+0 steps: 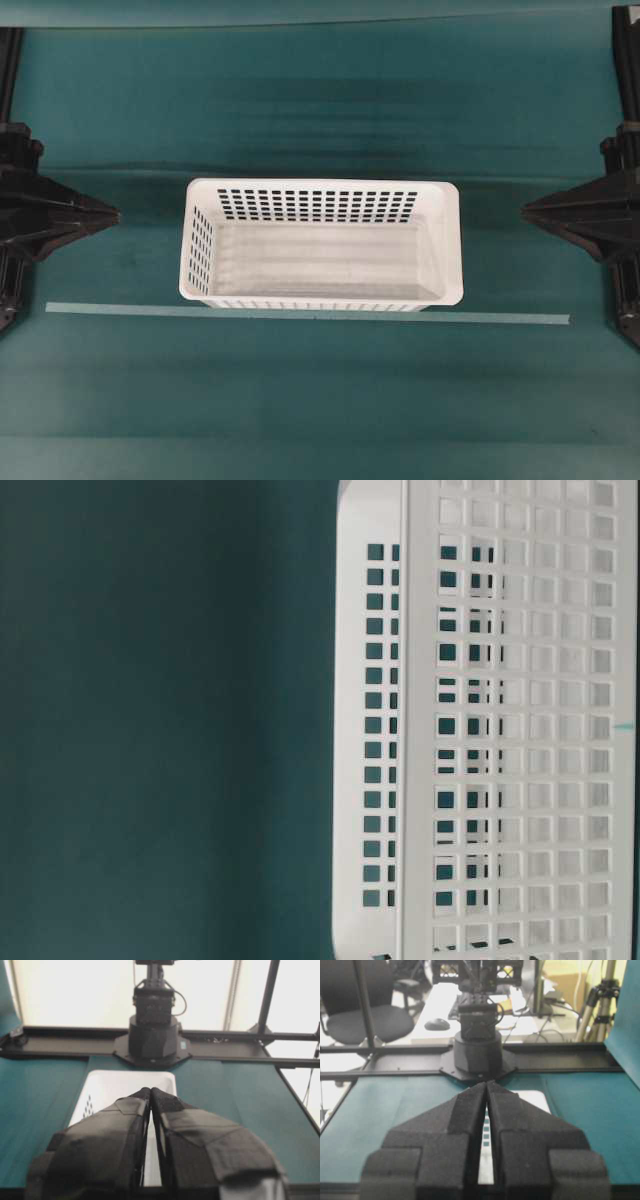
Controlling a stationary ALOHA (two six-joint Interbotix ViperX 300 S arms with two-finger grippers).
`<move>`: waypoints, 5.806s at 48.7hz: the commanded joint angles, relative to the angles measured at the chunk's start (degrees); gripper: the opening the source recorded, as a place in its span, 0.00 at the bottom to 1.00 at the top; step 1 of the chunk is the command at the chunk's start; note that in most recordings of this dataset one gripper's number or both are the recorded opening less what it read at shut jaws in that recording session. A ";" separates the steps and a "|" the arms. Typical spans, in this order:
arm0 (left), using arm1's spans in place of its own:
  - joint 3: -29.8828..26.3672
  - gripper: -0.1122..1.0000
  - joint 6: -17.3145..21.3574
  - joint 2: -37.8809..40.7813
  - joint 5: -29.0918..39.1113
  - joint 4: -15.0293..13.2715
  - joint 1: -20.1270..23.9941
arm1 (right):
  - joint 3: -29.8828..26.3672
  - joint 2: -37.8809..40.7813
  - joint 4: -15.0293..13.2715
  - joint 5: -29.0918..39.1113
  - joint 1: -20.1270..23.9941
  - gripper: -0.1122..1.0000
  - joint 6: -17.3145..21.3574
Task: Lift the white basket with both hands.
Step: 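Move both grippers inward toward the short ends of the white basket, then lower both grippers onto the basket's left and right rims, then close both grippers on the basket rims, then lift the basket with both grippers and pull it back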
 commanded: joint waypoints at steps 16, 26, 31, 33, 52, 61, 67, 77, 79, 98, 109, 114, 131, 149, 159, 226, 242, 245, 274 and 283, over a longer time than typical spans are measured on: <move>-4.13 0.06 -14.41 6.77 0.70 0.88 -0.97 | -1.23 0.44 5.98 5.19 -0.26 0.11 7.47; -9.84 0.06 -26.63 7.73 12.74 0.88 -0.88 | -6.59 1.32 10.90 18.72 -3.78 0.11 20.39; -13.27 0.06 -35.95 7.73 21.27 0.88 -0.62 | -9.49 2.55 12.13 26.54 -7.12 0.11 28.74; -14.50 0.06 -40.08 7.82 23.99 0.88 -0.62 | -10.55 3.08 12.13 29.62 -8.26 0.11 31.90; -19.42 0.06 -67.41 11.60 32.61 0.97 0.97 | -19.07 11.25 11.60 47.64 -12.39 0.11 51.42; -23.82 0.06 -75.59 16.26 43.95 0.97 4.48 | -24.79 19.42 10.99 59.15 -12.39 0.11 56.16; -26.19 0.06 -76.20 20.92 54.05 1.58 5.01 | -27.95 24.70 9.49 64.42 -12.39 0.11 58.89; -31.29 0.06 -76.38 29.27 63.63 1.49 5.01 | -33.75 32.34 7.47 72.51 -12.13 0.11 61.79; -32.34 0.06 -76.20 30.67 64.34 1.58 5.01 | -34.45 33.57 6.59 74.44 -12.13 0.11 61.96; -34.72 0.06 -76.46 33.40 67.50 1.58 5.19 | -36.30 38.50 4.83 79.72 -11.60 0.11 63.63; -34.89 0.06 -76.11 33.40 67.41 1.58 5.10 | -34.98 38.23 4.83 75.32 -11.07 0.12 63.37; -34.54 0.06 -75.76 33.31 67.24 1.49 5.01 | -34.28 38.06 4.92 73.48 -10.63 0.16 63.37; -32.08 0.18 -75.85 31.90 62.23 1.49 4.39 | -33.13 37.97 5.27 72.07 -10.63 0.73 64.42; -31.46 0.98 -77.08 33.05 59.85 1.41 4.75 | -33.31 41.22 5.36 70.22 -10.46 0.96 72.07; -30.67 0.95 -77.08 36.39 58.97 1.41 5.10 | -33.49 44.47 6.42 66.97 -9.58 0.96 73.39; -27.16 0.67 -76.99 50.19 50.19 1.41 6.33 | -27.60 55.28 5.71 55.55 -8.70 0.74 79.01; -26.81 0.14 -77.26 50.10 48.16 1.41 6.33 | -28.12 55.63 6.24 55.63 -8.70 0.28 78.66; -26.81 0.14 -77.26 50.19 47.99 1.41 6.33 | -28.12 55.63 6.33 55.63 -8.79 0.28 78.66; -28.39 0.14 -76.64 46.85 49.22 1.41 6.24 | -33.13 54.23 5.80 62.05 -9.23 0.28 77.52; -31.64 0.13 -76.73 43.42 52.73 1.41 6.24 | -36.39 52.29 5.54 67.59 -9.23 0.28 77.43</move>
